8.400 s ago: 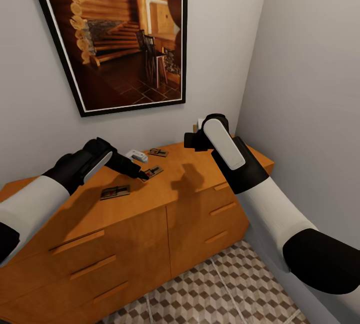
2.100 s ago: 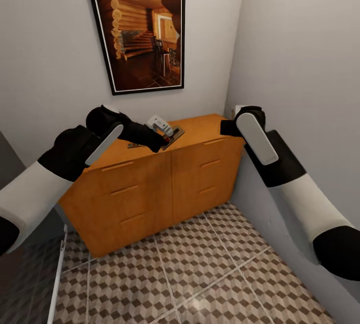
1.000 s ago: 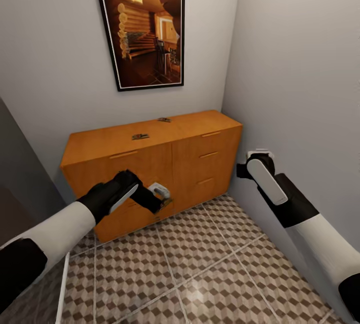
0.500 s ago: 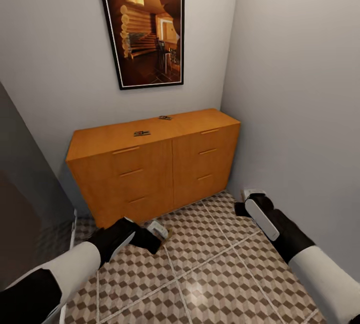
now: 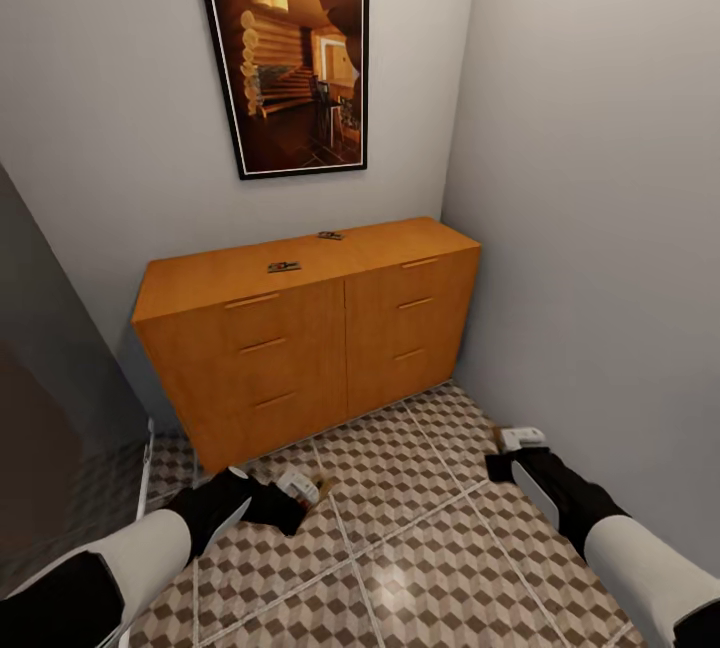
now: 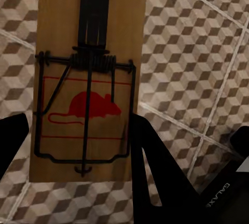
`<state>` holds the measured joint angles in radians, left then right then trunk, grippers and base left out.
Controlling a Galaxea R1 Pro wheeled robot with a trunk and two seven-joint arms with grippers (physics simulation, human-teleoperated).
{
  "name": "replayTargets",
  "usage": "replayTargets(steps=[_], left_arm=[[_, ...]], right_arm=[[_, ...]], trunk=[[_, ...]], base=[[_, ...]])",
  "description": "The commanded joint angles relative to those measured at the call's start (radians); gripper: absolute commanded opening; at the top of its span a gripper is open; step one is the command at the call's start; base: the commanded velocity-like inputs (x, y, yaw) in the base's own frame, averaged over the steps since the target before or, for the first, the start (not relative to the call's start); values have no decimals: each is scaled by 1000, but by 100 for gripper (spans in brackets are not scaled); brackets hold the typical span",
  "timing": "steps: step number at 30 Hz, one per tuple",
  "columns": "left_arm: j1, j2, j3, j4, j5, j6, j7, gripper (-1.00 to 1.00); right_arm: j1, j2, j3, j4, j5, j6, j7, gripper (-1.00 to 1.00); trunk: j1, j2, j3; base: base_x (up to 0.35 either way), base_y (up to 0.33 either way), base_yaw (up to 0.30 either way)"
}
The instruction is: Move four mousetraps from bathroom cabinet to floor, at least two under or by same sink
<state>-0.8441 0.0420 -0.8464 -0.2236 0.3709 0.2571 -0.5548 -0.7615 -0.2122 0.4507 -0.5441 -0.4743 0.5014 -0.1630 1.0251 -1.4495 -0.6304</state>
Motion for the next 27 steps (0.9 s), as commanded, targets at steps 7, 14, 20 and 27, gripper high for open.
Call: replayTargets(steps=[7, 14, 20, 27], left_arm=[[28, 2, -3, 27, 11, -4, 0, -100], [85, 2, -3, 56, 10, -53, 0, -100], [171, 1, -3, 125, 10, -159, 0, -100], [265, 7, -3, 149, 9, -221, 0, -100]], right_arm=[[11, -1, 9, 61, -12, -36, -4, -100], [50, 3, 16, 177, -12, -152, 4, -100], [112, 2, 96, 283, -11, -259, 83, -100], [187, 8, 122, 373, -11, -368, 106, -100]], trunk=[[0, -1, -1], [0, -1, -1], [0, -1, -1], [0, -1, -1]], base=[[0, 0, 0], [0, 0, 0], [0, 0, 0], [0, 0, 0]])
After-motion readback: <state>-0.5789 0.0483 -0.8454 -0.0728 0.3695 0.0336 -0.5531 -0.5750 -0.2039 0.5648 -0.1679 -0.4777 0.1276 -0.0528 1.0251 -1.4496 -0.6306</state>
